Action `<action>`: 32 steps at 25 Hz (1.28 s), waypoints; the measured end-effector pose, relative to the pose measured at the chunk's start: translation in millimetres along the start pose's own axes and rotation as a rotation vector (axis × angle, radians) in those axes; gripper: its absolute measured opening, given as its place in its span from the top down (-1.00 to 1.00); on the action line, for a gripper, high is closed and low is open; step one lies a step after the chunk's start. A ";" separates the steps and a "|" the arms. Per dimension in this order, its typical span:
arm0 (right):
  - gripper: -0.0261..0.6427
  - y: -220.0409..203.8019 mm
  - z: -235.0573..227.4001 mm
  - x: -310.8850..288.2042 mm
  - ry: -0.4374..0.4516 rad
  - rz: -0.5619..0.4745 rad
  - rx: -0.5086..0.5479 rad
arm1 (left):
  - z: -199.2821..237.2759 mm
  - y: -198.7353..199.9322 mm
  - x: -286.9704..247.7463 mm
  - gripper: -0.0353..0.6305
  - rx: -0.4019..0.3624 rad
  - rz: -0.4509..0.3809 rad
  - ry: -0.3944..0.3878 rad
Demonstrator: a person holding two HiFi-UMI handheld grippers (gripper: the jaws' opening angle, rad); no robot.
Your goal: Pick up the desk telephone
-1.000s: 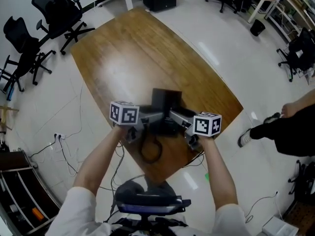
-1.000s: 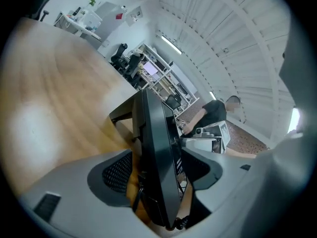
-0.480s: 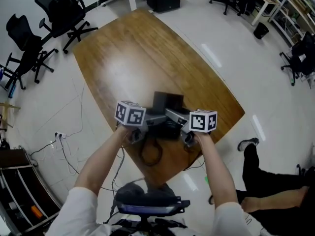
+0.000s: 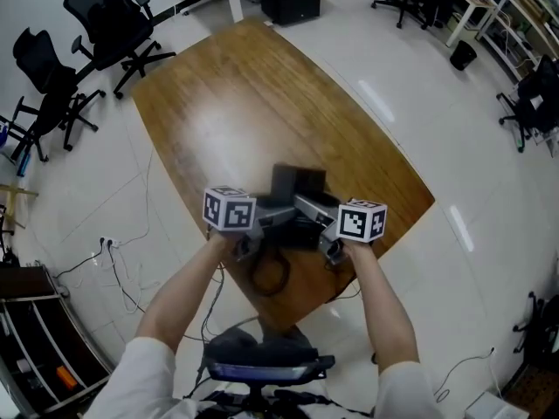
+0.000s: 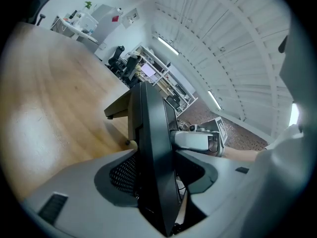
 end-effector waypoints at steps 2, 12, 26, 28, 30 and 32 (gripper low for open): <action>0.14 -1.6 1.3 1.9 -0.010 -0.003 0.014 | -4.8 1.5 4.0 0.21 -0.017 -0.006 -0.003; 0.13 16.8 41.3 20.8 -0.020 -0.078 0.122 | -49.1 9.3 27.9 0.22 -0.132 -0.065 -0.049; 0.13 24.3 153.1 52.1 -0.052 -0.181 0.306 | -128.9 -12.3 104.6 0.22 -0.279 -0.169 -0.127; 0.12 22.8 167.6 59.0 -0.057 -0.194 0.323 | -141.2 -18.1 113.2 0.22 -0.309 -0.177 -0.130; 0.12 20.6 181.7 66.4 -0.060 -0.208 0.339 | -153.5 -24.6 121.5 0.22 -0.335 -0.184 -0.137; 0.12 18.2 196.5 73.0 -0.065 -0.224 0.356 | -164.7 -31.3 130.5 0.22 -0.353 -0.190 -0.148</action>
Point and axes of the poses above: the fingertips, and each gripper's own axes: x backward along the fingers, z to its left, y out of its top, the point moved 3 cm from there along x, backward along the fingers, and after that the axes turned 11 degrees about x, right-handed, at the moved point
